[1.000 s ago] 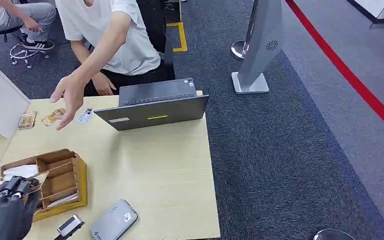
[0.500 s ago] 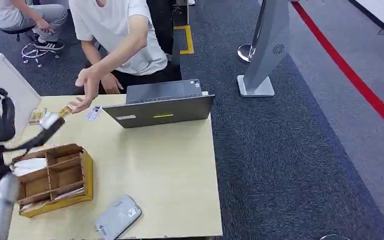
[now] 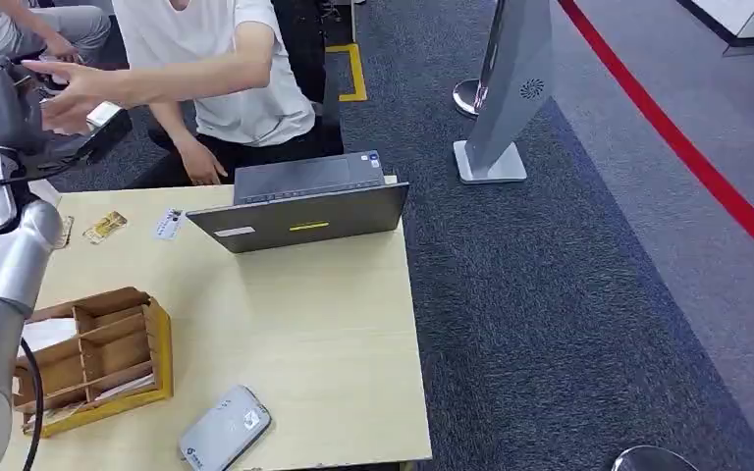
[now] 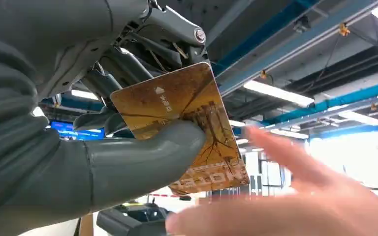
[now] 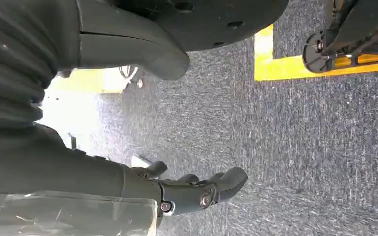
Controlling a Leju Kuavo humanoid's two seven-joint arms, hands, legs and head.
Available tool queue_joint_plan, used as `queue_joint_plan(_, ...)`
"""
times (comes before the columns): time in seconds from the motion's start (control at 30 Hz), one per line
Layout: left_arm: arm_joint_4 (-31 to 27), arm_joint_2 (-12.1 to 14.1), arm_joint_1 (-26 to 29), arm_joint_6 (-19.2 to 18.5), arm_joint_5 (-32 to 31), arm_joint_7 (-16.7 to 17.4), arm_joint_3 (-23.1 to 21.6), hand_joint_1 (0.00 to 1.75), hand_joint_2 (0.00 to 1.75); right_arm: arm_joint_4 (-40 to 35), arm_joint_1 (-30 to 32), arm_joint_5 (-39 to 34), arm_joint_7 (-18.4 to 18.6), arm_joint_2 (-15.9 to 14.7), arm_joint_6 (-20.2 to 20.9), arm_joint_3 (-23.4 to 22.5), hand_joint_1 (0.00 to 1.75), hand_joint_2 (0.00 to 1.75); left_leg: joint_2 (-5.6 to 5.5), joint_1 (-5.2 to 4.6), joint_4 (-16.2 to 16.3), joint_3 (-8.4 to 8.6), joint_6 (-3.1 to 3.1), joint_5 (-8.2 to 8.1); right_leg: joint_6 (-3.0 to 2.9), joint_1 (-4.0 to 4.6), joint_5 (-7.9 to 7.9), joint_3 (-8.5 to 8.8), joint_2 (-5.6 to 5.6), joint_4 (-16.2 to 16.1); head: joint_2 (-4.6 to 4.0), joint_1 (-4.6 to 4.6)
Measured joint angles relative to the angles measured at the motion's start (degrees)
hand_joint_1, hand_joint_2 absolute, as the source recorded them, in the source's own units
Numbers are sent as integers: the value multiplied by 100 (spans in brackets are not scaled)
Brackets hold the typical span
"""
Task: Pass the card to the sensor for recognition and then transmit it.
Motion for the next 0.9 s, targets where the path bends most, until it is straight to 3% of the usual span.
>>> queue_joint_plan(0.4,653,-74,-313,-245,0,445,-153,175,175,0,28,92,0,-7,-11,149,0,175,6,0,0,-15,0,0,0,0,1,-15,7,1,0,2)
queue_joint_plan(0.43,688,-74,-322,-247,-2,470,-153,0,175,0,29,87,-2,-7,-28,151,0,175,6,0,0,-17,0,-1,0,0,1,-17,7,1,0,2)
queue_joint_plan(0.9,806,-39,-533,-166,0,443,-153,0,175,0,34,92,50,-7,-33,164,0,175,-1,0,0,-21,1,0,0,0,-5,-15,-1,1,0,0)
